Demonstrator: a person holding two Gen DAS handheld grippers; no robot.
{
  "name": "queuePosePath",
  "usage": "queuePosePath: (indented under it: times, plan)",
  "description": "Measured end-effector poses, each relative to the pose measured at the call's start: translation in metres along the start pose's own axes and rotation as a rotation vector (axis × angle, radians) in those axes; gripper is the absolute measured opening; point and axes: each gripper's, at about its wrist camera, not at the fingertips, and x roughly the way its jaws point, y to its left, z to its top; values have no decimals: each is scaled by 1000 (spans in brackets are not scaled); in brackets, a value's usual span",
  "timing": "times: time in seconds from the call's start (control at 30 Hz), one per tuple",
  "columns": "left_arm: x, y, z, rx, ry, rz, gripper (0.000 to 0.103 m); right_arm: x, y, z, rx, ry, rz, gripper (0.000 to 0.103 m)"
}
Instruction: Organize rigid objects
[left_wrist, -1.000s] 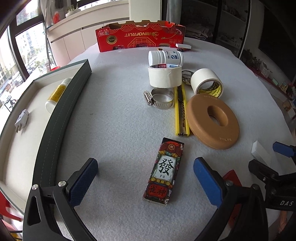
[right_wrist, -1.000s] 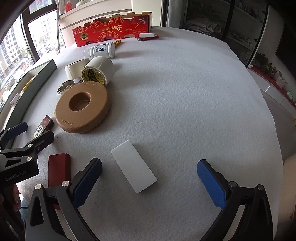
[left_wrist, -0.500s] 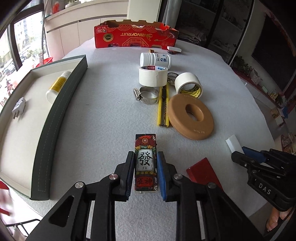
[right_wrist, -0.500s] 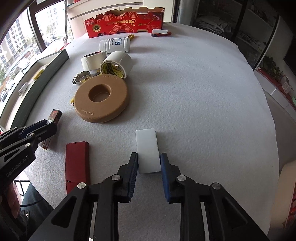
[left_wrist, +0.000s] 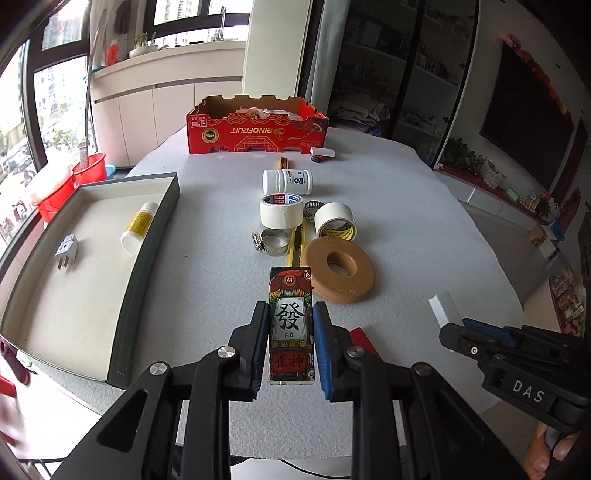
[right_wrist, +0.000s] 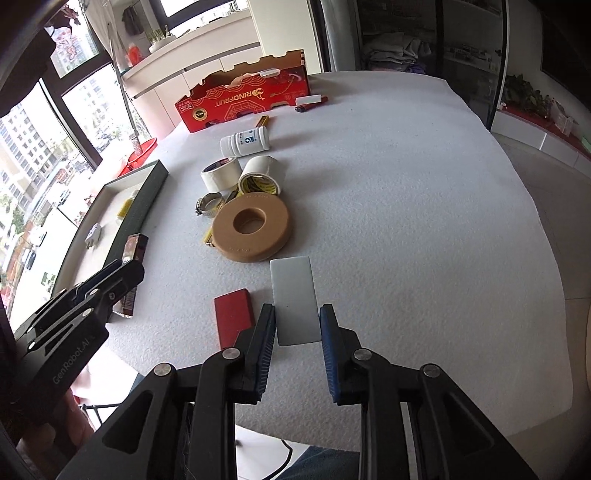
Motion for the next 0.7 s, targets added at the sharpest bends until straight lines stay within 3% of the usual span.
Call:
queuePosePath:
  times: [0.7]
  plan:
    - [-62,32,-6,-80,-141,-14,26,-36,56,-16,-25,-63,37,26]
